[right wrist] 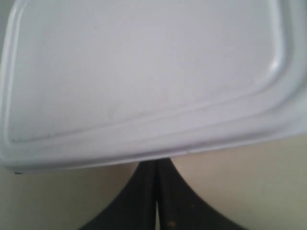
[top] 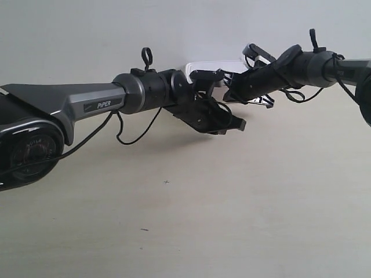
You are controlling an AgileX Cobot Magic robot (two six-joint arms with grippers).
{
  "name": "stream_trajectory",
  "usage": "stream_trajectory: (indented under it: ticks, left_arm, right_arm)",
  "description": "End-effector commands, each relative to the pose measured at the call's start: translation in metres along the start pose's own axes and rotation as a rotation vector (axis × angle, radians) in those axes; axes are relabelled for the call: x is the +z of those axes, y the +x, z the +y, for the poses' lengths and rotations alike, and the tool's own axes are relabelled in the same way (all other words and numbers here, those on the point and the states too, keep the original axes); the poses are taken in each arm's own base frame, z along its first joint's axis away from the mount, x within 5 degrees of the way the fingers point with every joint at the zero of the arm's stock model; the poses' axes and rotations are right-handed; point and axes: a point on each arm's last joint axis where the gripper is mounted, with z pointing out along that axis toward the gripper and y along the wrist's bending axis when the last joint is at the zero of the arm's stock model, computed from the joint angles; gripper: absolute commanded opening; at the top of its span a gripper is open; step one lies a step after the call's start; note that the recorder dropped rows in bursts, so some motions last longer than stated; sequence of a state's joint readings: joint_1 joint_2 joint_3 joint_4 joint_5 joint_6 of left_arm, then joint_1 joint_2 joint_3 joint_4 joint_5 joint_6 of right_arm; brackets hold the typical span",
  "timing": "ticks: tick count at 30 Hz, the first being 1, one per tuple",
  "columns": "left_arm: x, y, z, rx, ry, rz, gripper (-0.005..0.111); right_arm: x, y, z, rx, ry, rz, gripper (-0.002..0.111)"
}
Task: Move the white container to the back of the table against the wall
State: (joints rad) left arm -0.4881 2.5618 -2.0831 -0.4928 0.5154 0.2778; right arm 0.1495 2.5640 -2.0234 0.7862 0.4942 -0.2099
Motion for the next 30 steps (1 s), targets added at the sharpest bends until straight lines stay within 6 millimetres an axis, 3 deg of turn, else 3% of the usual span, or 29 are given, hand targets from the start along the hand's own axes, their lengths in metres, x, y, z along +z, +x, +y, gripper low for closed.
stream_trajectory:
  ticks: [1,11,17,19,23,27,30]
  left_arm:
    - [-0.010,-0.006,-0.003,0.022,0.003,0.002,0.000]
    - [-0.016,-0.006,-0.006,0.034,0.017,0.040,0.000]
    - [-0.037,-0.019,-0.015,0.084,0.032,0.037,0.000]
    - [-0.045,-0.020,-0.017,0.120,0.035,0.065,0.000]
    - [-0.067,-0.018,-0.024,0.131,0.046,0.109,0.000]
    - [-0.110,-0.006,-0.033,0.191,0.057,0.117,0.000]
    - [-0.174,0.007,-0.043,0.216,0.024,0.009,0.000]
  right_arm:
    - [-0.016,-0.020,0.006,-0.026,0.030,-0.104,0.000]
    - [-0.030,-0.020,0.011,-0.068,0.081,-0.025,0.000]
    - [-0.034,-0.011,0.014,-0.073,0.075,0.092,0.000]
    - [-0.045,-0.014,0.021,-0.086,0.066,0.111,0.000]
    - [-0.087,-0.023,0.040,-0.226,0.121,0.186,0.000]
    - [-0.132,-0.031,0.049,-0.350,0.166,0.268,0.000]
    - [-0.182,-0.036,0.055,-0.350,0.034,0.257,0.000]
